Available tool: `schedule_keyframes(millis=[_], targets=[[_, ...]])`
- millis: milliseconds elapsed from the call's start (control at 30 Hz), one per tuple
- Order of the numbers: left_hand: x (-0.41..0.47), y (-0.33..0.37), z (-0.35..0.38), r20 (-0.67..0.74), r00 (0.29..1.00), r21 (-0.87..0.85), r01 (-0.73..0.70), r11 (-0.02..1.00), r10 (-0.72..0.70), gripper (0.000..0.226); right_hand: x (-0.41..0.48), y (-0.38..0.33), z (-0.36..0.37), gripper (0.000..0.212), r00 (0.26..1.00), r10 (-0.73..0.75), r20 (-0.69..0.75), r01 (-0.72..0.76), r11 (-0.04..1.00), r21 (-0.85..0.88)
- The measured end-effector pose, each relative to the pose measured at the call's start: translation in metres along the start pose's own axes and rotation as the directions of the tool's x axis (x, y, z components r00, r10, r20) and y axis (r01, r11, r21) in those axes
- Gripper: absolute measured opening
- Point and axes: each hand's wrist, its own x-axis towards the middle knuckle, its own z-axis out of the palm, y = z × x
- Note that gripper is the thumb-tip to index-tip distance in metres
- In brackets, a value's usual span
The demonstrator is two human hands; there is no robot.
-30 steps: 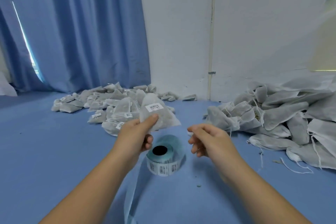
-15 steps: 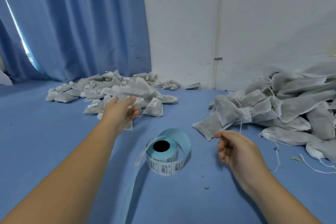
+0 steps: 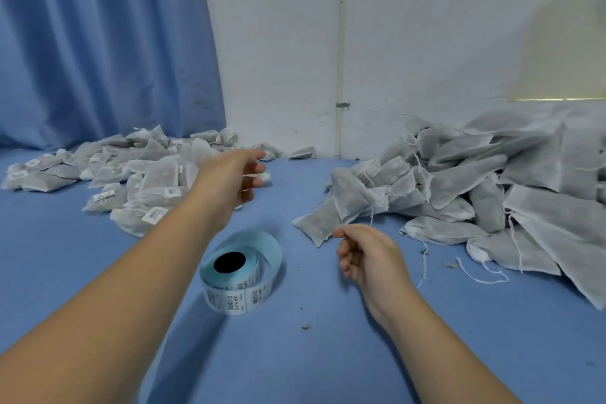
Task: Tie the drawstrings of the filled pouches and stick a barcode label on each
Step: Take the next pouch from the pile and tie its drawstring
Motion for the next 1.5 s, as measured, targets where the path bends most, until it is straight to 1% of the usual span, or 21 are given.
schedule_keyframes(millis=[133, 200, 333, 400, 467, 500, 567, 667, 733, 833, 900, 967, 1000, 1033, 1100, 1133, 1200, 1233, 1267, 1400, 1500], targets=[[-0.036, -0.011, 0.052, 0.138, 0.990, -0.033, 0.011, 0.999, -0.007, 0.011, -0.001, -0.016, -0.014, 0.019, 0.998, -0.042, -0.050, 0.046, 0.996, 0.072], [-0.053, -0.028, 0.077, 0.165, 0.985, -0.064, 0.053, 0.997, -0.042, 0.012, 0.000, -0.022, -0.027, 0.016, 0.993, -0.044, -0.108, 0.057, 0.991, 0.123], [-0.081, -0.075, 0.114, 0.167, 0.978, -0.082, 0.138, 0.987, -0.123, 0.010, 0.003, -0.022, -0.052, 0.013, 0.974, 0.017, -0.227, 0.031, 0.978, 0.207], [-0.088, -0.101, 0.120, 0.124, 0.984, -0.067, 0.134, 0.989, -0.125, 0.012, 0.006, -0.018, -0.059, 0.012, 0.965, 0.036, -0.259, 0.023, 0.975, 0.222], [-0.089, -0.117, 0.121, 0.089, 0.990, -0.044, 0.118, 0.992, -0.114, 0.017, 0.010, -0.017, -0.063, 0.011, 0.959, 0.010, -0.284, 0.049, 0.979, 0.200], [-0.086, -0.120, 0.121, 0.092, 0.990, -0.033, 0.109, 0.993, -0.106, 0.020, 0.012, -0.016, -0.063, 0.011, 0.955, -0.021, -0.297, 0.071, 0.985, 0.157], [-0.083, -0.124, 0.119, 0.134, 0.986, -0.008, 0.101, 0.995, -0.099, 0.023, 0.015, -0.013, -0.061, 0.012, 0.942, -0.112, -0.316, 0.115, 0.993, -0.010], [-0.081, -0.128, 0.117, 0.165, 0.979, -0.009, 0.124, 0.992, -0.121, 0.024, 0.020, -0.005, -0.060, 0.026, 0.908, -0.262, -0.328, 0.149, 0.931, -0.334], [-0.080, -0.129, 0.118, 0.172, 0.976, -0.030, 0.140, 0.990, -0.133, 0.024, 0.026, -0.003, -0.063, 0.039, 0.883, -0.347, -0.316, 0.149, 0.846, -0.512], [-0.079, -0.128, 0.120, 0.182, 0.973, -0.011, 0.148, 0.989, -0.143, 0.024, 0.037, -0.008, -0.072, 0.055, 0.887, -0.391, -0.245, 0.139, 0.732, -0.667], [-0.080, -0.127, 0.121, 0.189, 0.972, 0.012, 0.137, 0.991, -0.137, 0.024, 0.044, -0.015, -0.077, 0.061, 0.913, -0.376, -0.161, 0.104, 0.594, -0.798], [-0.081, -0.126, 0.122, 0.191, 0.972, 0.024, 0.136, 0.990, -0.138, 0.024, 0.052, -0.024, -0.075, 0.065, 0.921, -0.383, -0.067, 0.109, 0.420, -0.901], [-0.081, -0.125, 0.122, 0.192, 0.971, 0.028, 0.136, 0.990, -0.139, 0.024, 0.056, -0.030, -0.072, 0.067, 0.920, -0.390, -0.030, 0.123, 0.362, -0.924], [-0.082, -0.124, 0.122, 0.196, 0.971, 0.030, 0.136, 0.990, -0.139, 0.024, 0.061, -0.035, -0.069, 0.069, 0.920, -0.391, -0.014, 0.128, 0.335, -0.933], [-0.084, -0.123, 0.122, 0.203, 0.969, 0.031, 0.140, 0.990, -0.143, 0.025, 0.070, -0.045, -0.062, 0.070, 0.941, -0.335, -0.045, 0.067, 0.314, -0.947], [-0.084, -0.123, 0.121, 0.206, 0.968, 0.032, 0.142, 0.989, -0.145, 0.025, 0.073, -0.048, -0.059, 0.063, 0.957, -0.280, -0.071, 0.017, 0.299, -0.954], [-0.086, -0.122, 0.120, 0.208, 0.967, 0.031, 0.143, 0.989, -0.147, 0.025, 0.076, -0.053, -0.054, 0.034, 0.971, -0.206, -0.121, -0.061, 0.273, -0.960], [-0.086, -0.121, 0.119, 0.208, 0.967, 0.031, 0.145, 0.989, -0.149, 0.025, 0.077, -0.054, -0.054, 0.024, 0.967, -0.208, -0.145, -0.085, 0.271, -0.959], [-0.086, -0.121, 0.119, 0.208, 0.966, 0.032, 0.148, 0.988, -0.152, 0.025, 0.076, -0.054, -0.053, 0.020, 0.960, -0.218, -0.173, -0.111, 0.270, -0.956], [-0.086, -0.120, 0.119, 0.218, 0.965, 0.036, 0.144, 0.989, -0.149, 0.022, 0.071, -0.054, -0.058, 0.013, 0.948, -0.252, -0.194, -0.137, 0.226, -0.964], [-0.086, -0.120, 0.119, 0.221, 0.965, 0.046, 0.136, 0.990, -0.143, 0.024, 0.061, -0.051, -0.068, 0.012, 0.934, -0.305, -0.185, -0.118, 0.227, -0.967]])
